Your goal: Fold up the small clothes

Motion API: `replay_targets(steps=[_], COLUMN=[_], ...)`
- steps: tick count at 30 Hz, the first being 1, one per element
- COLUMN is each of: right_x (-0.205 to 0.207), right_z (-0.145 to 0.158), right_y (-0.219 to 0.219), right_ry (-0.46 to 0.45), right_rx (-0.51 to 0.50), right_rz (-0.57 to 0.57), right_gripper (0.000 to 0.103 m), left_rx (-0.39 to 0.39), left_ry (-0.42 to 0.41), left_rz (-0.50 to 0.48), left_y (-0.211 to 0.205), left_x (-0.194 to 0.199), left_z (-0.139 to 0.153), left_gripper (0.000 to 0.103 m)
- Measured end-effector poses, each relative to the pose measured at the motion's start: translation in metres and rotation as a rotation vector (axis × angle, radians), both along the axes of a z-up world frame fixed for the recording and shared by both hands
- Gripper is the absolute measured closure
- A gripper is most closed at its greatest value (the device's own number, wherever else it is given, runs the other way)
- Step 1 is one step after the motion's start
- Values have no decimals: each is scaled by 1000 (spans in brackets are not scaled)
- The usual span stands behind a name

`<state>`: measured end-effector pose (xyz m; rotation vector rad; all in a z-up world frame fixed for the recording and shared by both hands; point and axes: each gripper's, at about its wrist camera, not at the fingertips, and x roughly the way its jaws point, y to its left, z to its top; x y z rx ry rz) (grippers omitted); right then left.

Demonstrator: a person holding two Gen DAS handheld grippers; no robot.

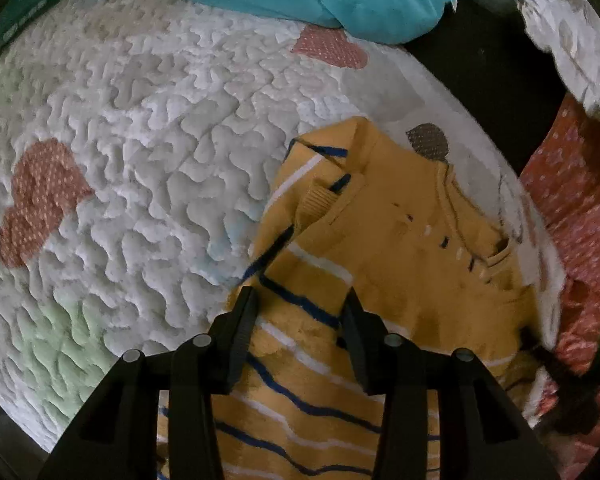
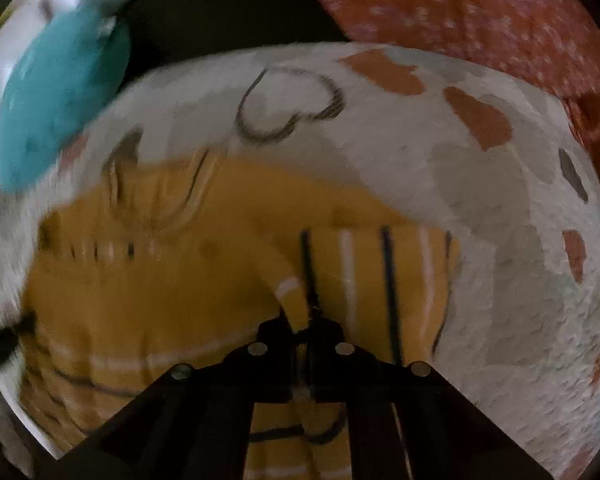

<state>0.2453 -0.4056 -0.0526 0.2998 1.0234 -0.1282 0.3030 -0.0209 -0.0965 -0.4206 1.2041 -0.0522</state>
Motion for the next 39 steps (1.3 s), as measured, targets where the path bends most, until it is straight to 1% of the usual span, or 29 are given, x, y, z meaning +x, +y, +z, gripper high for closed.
replay_targets(steps=[1, 3, 4, 5, 6, 8, 9, 11, 14, 16, 17, 19, 21, 22, 24, 26, 27, 28, 30, 32, 33, 35, 36, 37, 38, 39], right_x=[3, 8, 10, 11, 8, -5, -14, -39, -78, -106, -116, -137, -148, -150, -154, -153, -154, -156, -158, -161, -162, -157, -154, -152, -152, -153], right_z=[1, -5, -10, -13, -13, -6, -1, 10, 18, 17, 15, 6, -5, -15, -31, -39, -39, -34, -27, -21, -22, -28, -30, -29, -24, -17], right_y=[-12, -25, -30, -32, -34, -38, -41, -45, -47, -44, -41, -33, -25, -17, -4, 3, 2, -6, -20, -42, -50, -59, -59, -57, -56, -53], right_ry=[-7, 7, 27, 41, 41, 16, 3, -26, -44, -40, -35, -24, 2, 23, 63, 115, 116, 102, 92, 74, 75, 109, 126, 132, 118, 98], right_rx=[16, 53, 86, 113, 125, 149, 165, 184, 172, 178, 178, 183, 174, 158, 154, 141, 142, 152, 134, 134, 135, 134, 131, 115, 91, 66], right_rz=[-47, -86, -94, -94, -95, -116, -126, -143, -138, -104, -91, -60, -36, -25, 2, 37, 37, 16, -26, -90, -110, -126, -123, -121, -128, -138], right_gripper=[99, 98, 94, 92, 86, 65, 61, 47, 40, 39, 39, 39, 39, 39, 40, 83, 95, 95, 96, 96, 96, 95, 91, 81, 74, 71], left_rx=[13, 26, 27, 23, 14, -12, -33, -61, -101, -100, -86, -72, -89, -113, -138, -97, -54, -31, -11, -22, -41, -71, -79, -85, -86, -88], left_ry=[3, 8, 11, 11, 10, 3, -5, -18, -29, -28, -25, -11, 7, 17, 35, 56, 66, 62, 57, 68, 75, 86, 88, 90, 92, 95], left_rz=[-1, 1, 2, 4, 5, 5, 8, 17, 31, 26, 18, -13, -59, -94, -158, -204, -220, -238, -252, -246, -238, -230, -230, -232, -237, -243], left_y=[-1, -2, -1, 1, 2, 6, 11, 20, 35, 41, 44, 47, 47, 46, 41, 34, 31, 28, 25, 26, 28, 34, 38, 40, 44, 46], left_x=[2, 5, 6, 6, 7, 5, 3, -2, -11, -17, -22, -31, -40, -46, -55, -57, -58, -58, -57, -54, -52, -50, -51, -51, -52, -53], left_z=[-1, -2, -2, -2, -2, 1, 3, 7, 11, 12, 12, 10, 6, 4, -1, -8, -12, -13, -12, -13, -13, -14, -13, -13, -12, -12], left_gripper=[62, 61, 61, 61, 61, 61, 61, 61, 61, 61, 61, 61, 61, 61, 61, 61, 61, 62, 62, 62, 62, 62, 62, 62, 62, 62])
